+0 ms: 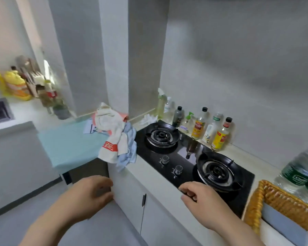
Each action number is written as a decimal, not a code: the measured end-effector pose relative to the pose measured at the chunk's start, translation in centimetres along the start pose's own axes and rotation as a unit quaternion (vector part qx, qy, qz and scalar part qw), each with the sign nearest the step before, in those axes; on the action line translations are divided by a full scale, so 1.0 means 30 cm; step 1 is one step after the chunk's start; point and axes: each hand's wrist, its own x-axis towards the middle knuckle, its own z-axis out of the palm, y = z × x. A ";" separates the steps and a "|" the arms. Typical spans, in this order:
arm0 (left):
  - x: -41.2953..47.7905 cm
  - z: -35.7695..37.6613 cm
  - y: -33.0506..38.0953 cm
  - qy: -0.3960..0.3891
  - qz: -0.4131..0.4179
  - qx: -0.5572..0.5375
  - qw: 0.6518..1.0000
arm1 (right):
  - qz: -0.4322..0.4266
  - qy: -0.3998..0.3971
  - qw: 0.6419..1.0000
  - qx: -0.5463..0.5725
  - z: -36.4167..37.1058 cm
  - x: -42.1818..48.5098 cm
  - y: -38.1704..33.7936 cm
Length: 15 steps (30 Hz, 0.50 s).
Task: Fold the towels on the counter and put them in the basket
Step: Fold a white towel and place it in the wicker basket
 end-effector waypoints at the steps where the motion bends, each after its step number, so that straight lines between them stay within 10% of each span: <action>1: -0.023 -0.030 -0.033 0.013 -0.009 -0.001 1.000 | -0.011 -0.002 1.000 0.004 0.017 0.028 -0.045; 15: 0.058 -0.157 -0.437 0.056 -0.118 -0.047 0.990 | -0.063 -0.069 0.993 0.075 0.277 0.511 -0.374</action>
